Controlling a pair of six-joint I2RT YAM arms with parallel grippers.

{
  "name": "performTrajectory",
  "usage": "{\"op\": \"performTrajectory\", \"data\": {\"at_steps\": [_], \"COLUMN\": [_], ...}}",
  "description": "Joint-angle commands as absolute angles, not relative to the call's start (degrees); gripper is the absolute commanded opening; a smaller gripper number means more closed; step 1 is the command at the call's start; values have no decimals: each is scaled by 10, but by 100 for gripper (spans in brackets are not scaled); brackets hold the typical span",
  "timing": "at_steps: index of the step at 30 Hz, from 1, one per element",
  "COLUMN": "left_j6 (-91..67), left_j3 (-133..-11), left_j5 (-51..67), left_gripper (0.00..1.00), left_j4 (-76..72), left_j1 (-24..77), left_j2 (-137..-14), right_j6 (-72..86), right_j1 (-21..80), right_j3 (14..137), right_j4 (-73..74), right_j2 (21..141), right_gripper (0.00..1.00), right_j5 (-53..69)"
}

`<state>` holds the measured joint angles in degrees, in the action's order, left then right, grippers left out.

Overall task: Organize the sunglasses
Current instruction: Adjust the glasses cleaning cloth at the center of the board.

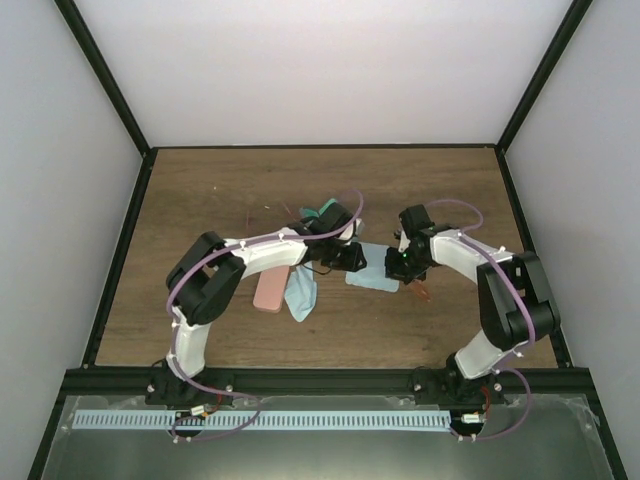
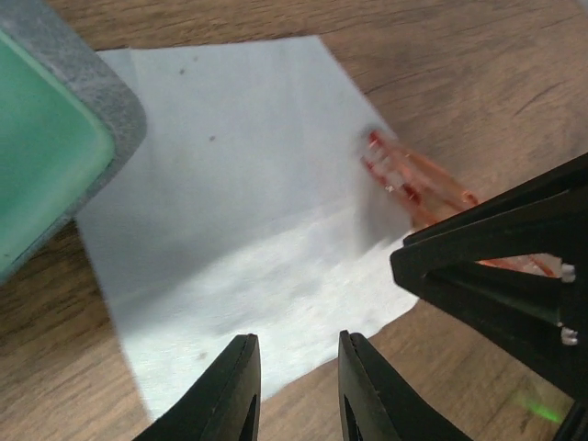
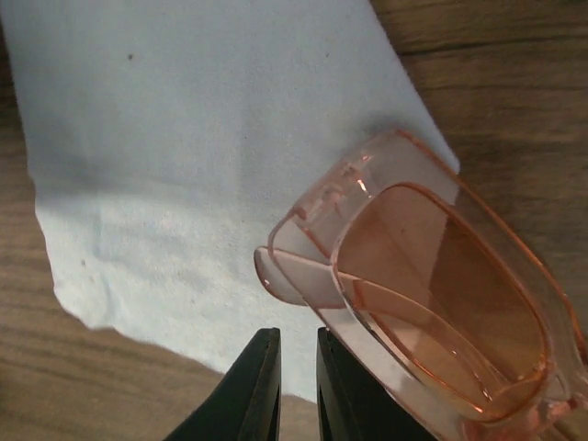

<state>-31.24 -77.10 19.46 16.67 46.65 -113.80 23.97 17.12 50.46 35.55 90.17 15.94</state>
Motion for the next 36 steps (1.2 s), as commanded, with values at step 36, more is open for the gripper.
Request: {"op": "performTrajectory", "data": {"at_steps": [36], "left_j6": [-294], "left_j3": [-776], "left_j5": [162], "left_gripper": [39], "left_j4": [229], "left_j1": [382], "left_j2": [-1108], "right_j6": [228], "right_j1": [284], "right_j3": [461], "right_j4": [369], "right_j2": [929], "right_gripper": [33], "right_j5": [216]}}
